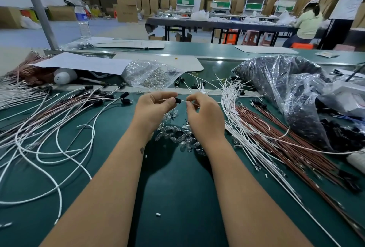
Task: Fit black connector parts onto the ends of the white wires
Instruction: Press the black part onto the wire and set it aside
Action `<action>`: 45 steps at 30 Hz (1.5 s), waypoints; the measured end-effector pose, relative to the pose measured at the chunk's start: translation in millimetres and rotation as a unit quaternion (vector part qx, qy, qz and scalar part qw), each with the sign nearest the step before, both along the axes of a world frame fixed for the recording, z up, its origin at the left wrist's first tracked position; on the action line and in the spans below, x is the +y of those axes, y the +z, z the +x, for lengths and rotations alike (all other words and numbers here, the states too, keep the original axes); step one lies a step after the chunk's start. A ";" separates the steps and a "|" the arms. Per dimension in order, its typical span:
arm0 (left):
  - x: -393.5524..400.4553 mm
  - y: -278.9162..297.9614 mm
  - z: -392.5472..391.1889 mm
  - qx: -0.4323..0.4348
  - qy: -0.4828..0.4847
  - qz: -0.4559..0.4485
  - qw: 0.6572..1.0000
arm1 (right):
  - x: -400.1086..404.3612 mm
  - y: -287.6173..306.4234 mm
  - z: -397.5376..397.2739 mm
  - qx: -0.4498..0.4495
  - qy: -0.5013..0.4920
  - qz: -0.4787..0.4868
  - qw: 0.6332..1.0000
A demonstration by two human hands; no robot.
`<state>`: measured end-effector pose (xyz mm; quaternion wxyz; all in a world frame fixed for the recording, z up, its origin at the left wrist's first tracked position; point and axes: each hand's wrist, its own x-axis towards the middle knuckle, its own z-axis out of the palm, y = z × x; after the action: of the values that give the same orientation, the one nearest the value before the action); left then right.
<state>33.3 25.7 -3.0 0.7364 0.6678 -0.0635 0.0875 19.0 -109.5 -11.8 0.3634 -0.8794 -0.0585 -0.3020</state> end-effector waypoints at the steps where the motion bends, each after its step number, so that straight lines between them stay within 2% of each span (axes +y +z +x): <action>1: -0.5 0.4 -0.1 0.002 -0.003 -0.015 1.000 | 0.1 -0.1 0.1 0.003 -0.002 0.004 1.000; 8: 0.5 -1.2 1.3 -0.014 -0.026 -0.070 0.997 | 0.0 1.7 -1.4 0.019 0.017 0.021 0.999; 13: 2.0 -1.9 1.5 -0.033 -0.038 -0.059 0.997 | -1.1 0.3 -0.8 0.037 0.005 0.007 0.999; 19: 0.2 1.7 -2.1 -0.006 -0.025 -0.075 0.997 | 3.6 1.5 -0.4 -0.011 0.049 0.018 0.999; 29: -1.7 -0.7 -1.1 0.001 0.001 -0.028 1.000 | 8.2 1.0 -4.4 -0.026 0.094 0.030 0.995; 32: -1.2 0.1 -2.0 -0.008 -0.002 -0.020 1.000 | 8.5 2.3 -2.9 -0.033 0.089 -0.006 0.996; 35: 6.1 1.6 -1.7 -0.058 0.058 0.061 0.995 | 5.2 2.7 -0.8 -0.032 0.049 -0.069 0.996; 38: 23.6 4.6 3.1 -0.099 0.212 0.167 0.958 | -3.8 2.2 -0.1 -0.033 -0.048 -0.120 0.991; 41: 41.1 1.9 7.5 -0.069 0.376 0.232 0.894 | -13.4 2.4 -0.6 -0.041 -0.134 -0.157 0.978; 43: 47.3 -2.4 7.6 -0.021 0.437 0.293 0.850 | -15.2 3.0 0.3 -0.034 -0.141 -0.167 0.975; 45: 46.3 -3.8 5.6 -0.026 0.452 0.351 0.820 | -13.2 3.0 0.9 -0.030 -0.119 -0.176 0.977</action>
<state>39.0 72.0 -6.8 0.3283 0.8323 0.1998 0.3995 19.8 -122.7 -8.7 0.1626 -0.9207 -0.0168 -0.3543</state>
